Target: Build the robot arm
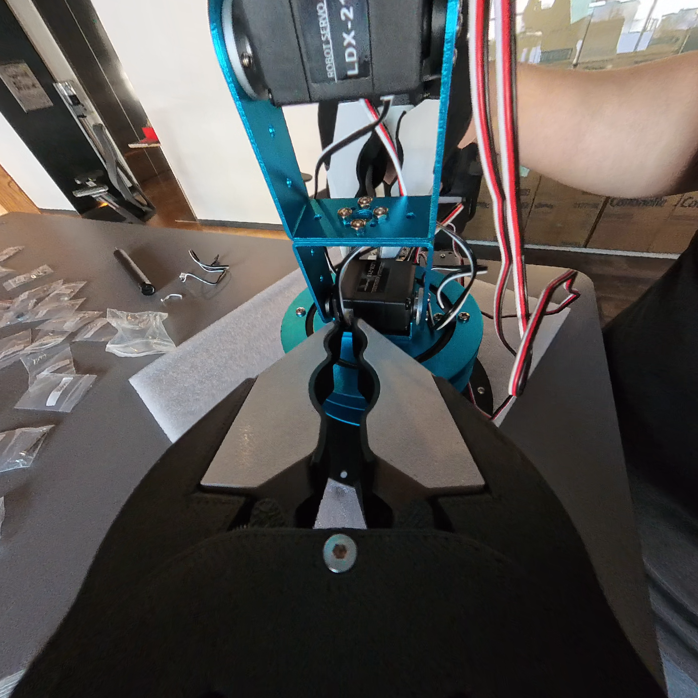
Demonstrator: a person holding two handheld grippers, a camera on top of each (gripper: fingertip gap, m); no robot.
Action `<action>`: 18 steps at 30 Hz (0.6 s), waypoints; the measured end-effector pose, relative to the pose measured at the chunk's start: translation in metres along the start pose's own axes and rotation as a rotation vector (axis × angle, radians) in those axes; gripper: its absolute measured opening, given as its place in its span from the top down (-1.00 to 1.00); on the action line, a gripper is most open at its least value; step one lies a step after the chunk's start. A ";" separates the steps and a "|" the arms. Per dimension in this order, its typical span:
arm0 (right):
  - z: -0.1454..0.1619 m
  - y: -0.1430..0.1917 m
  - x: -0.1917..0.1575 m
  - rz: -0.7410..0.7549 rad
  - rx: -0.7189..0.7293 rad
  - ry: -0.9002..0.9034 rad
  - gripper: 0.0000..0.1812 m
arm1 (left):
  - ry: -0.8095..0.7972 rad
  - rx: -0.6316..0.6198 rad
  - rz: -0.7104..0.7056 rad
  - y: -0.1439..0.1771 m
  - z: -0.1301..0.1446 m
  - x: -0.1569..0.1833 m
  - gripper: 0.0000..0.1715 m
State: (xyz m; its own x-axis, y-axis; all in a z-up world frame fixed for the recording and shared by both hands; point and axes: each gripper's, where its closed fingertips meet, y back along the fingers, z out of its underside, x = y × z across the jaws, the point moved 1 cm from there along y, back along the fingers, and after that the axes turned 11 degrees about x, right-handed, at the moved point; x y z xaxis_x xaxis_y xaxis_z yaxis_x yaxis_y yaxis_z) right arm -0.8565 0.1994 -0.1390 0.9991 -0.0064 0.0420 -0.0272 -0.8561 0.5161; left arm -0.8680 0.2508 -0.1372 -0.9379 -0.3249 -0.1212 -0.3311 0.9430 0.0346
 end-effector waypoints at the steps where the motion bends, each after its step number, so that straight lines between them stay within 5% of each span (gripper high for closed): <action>1: 0.000 0.000 0.000 -0.001 -0.001 0.000 0.87 | -0.004 0.003 -0.003 0.000 0.000 0.000 0.98; 18: 0.000 0.000 -0.001 0.007 -0.008 0.004 0.90 | -0.089 0.015 -0.006 0.000 -0.001 0.001 1.00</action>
State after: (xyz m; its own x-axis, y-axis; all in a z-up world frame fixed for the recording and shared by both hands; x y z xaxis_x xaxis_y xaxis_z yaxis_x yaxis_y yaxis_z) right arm -0.8574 0.1996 -0.1395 0.9987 -0.0102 0.0494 -0.0345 -0.8518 0.5227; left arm -0.8693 0.2501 -0.1359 -0.9229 -0.3235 -0.2087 -0.3346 0.9422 0.0192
